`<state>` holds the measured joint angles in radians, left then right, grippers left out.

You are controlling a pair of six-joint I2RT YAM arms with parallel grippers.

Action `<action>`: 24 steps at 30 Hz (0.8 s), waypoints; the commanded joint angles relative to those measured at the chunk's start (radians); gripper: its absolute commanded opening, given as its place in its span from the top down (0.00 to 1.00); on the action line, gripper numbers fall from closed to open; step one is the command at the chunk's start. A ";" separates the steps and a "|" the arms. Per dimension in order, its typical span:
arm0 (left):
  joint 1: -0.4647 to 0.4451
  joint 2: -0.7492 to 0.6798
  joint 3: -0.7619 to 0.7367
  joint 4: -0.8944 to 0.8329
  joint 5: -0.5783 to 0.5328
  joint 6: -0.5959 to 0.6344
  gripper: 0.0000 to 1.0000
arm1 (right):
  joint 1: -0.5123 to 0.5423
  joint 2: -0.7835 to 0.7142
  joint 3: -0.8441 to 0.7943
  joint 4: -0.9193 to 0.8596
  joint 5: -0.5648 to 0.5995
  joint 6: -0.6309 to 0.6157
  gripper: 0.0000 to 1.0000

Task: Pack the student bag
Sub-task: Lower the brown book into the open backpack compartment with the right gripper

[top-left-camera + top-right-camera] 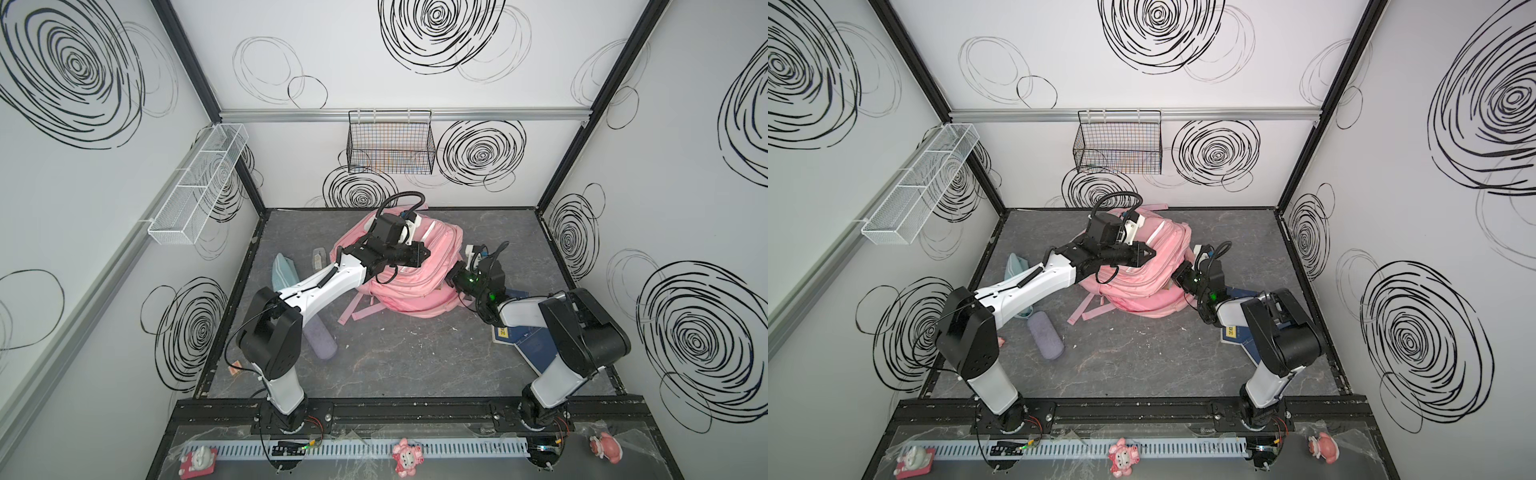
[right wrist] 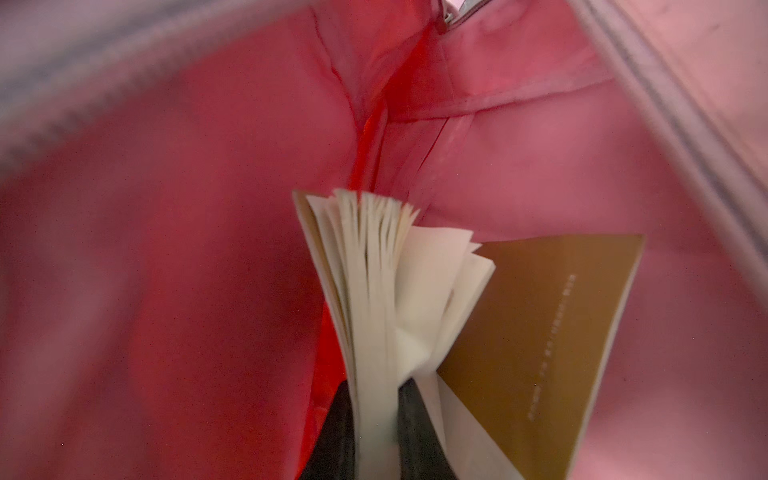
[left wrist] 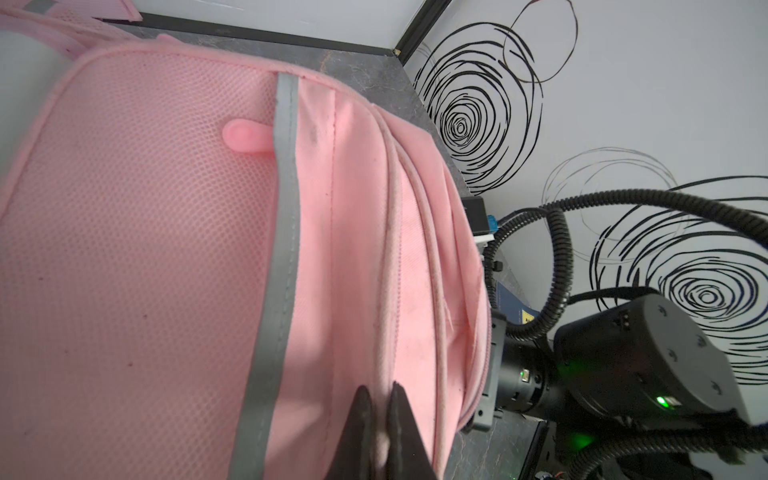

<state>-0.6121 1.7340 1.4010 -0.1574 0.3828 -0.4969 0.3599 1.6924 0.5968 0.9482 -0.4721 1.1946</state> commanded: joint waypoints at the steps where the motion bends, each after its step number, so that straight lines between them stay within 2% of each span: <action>1: -0.031 -0.037 0.070 0.142 0.133 0.020 1.00 | 0.035 0.049 0.060 0.117 0.058 0.013 1.00; 9: -0.031 -0.047 0.050 0.166 0.178 0.000 1.00 | 0.085 0.139 0.094 0.113 0.093 0.022 0.98; 14: -0.025 -0.029 0.049 0.175 0.199 -0.024 1.00 | 0.101 0.210 0.143 0.143 0.068 0.052 0.95; 16: -0.020 -0.030 0.041 0.184 0.208 -0.034 1.00 | 0.101 0.213 0.140 0.150 0.072 0.056 0.90; 19: -0.014 -0.040 0.026 0.186 0.186 -0.024 1.00 | 0.096 0.179 0.110 0.118 0.093 0.043 0.77; 21: -0.008 -0.044 0.020 0.184 0.176 -0.023 1.00 | 0.090 0.141 0.082 0.074 0.111 0.015 0.75; 22: -0.003 -0.044 0.017 0.186 0.176 -0.026 1.00 | 0.085 0.119 0.065 0.056 0.121 0.006 0.77; 23: 0.002 -0.044 0.013 0.192 0.175 -0.033 1.00 | 0.079 0.103 0.046 0.055 0.131 0.005 0.83; 24: 0.008 -0.045 0.007 0.203 0.176 -0.044 1.00 | 0.072 0.087 0.018 0.072 0.140 0.015 0.94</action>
<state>-0.5858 1.7340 1.4002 -0.1539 0.4278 -0.5171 0.4320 1.8439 0.6483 0.9813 -0.3561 1.2110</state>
